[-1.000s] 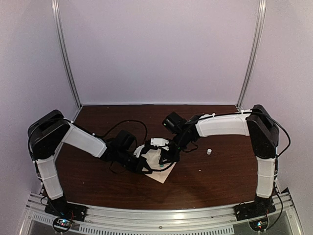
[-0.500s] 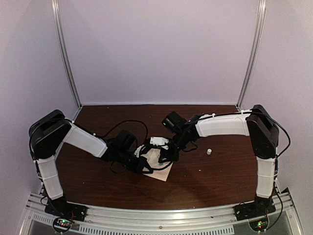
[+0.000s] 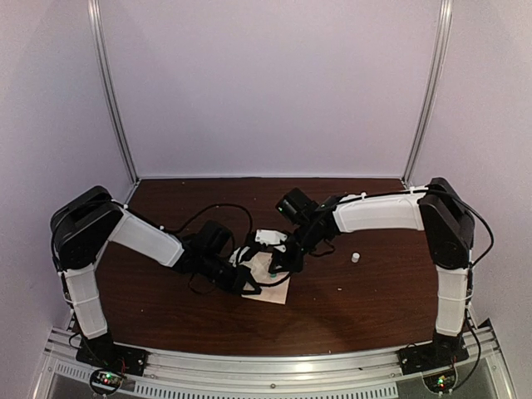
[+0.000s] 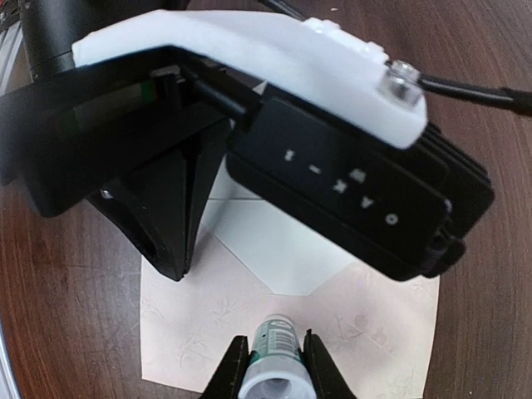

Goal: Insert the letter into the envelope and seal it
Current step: Apply the solid glue to the envelope.

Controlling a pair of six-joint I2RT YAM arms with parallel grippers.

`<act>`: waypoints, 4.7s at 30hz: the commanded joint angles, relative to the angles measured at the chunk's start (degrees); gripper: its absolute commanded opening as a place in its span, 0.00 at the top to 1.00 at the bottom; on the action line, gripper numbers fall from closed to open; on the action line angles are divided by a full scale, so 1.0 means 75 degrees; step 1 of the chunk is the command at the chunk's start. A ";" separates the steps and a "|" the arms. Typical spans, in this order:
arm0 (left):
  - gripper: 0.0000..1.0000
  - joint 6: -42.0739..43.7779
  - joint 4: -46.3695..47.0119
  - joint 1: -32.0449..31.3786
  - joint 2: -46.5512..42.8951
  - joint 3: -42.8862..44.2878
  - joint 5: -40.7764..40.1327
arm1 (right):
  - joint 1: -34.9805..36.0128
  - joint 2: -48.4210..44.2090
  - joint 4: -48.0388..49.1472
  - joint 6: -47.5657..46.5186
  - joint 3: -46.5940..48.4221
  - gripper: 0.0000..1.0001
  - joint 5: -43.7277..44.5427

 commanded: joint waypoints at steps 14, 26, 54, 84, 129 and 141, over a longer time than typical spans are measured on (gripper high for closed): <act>1.00 0.0219 -0.0575 0.0013 0.0350 0.0282 -0.0137 | -0.0230 -0.0315 0.0160 0.0116 0.0065 1.00 -0.0573; 1.00 0.0206 -0.0550 0.0013 0.0360 0.0248 -0.0069 | -0.0219 -0.0029 0.0407 0.0127 0.0038 1.00 -0.0634; 1.00 0.0147 -0.0485 0.0063 0.0395 0.0236 -0.0033 | -0.0043 0.0341 -0.0287 -0.0142 0.0213 1.00 -0.0858; 1.00 0.0343 -0.0544 0.0156 0.0505 0.0169 0.0134 | -0.0278 0.0428 0.0242 0.0271 0.0389 1.00 0.0483; 1.00 0.0404 -0.0696 0.0178 0.0524 0.0254 0.0056 | -0.0312 0.0607 0.0124 0.0491 0.0585 1.00 0.0935; 1.00 0.0396 -0.0464 0.0177 0.0457 0.0332 0.0039 | -0.0313 -0.0096 0.0107 0.0337 0.0416 1.00 -0.0349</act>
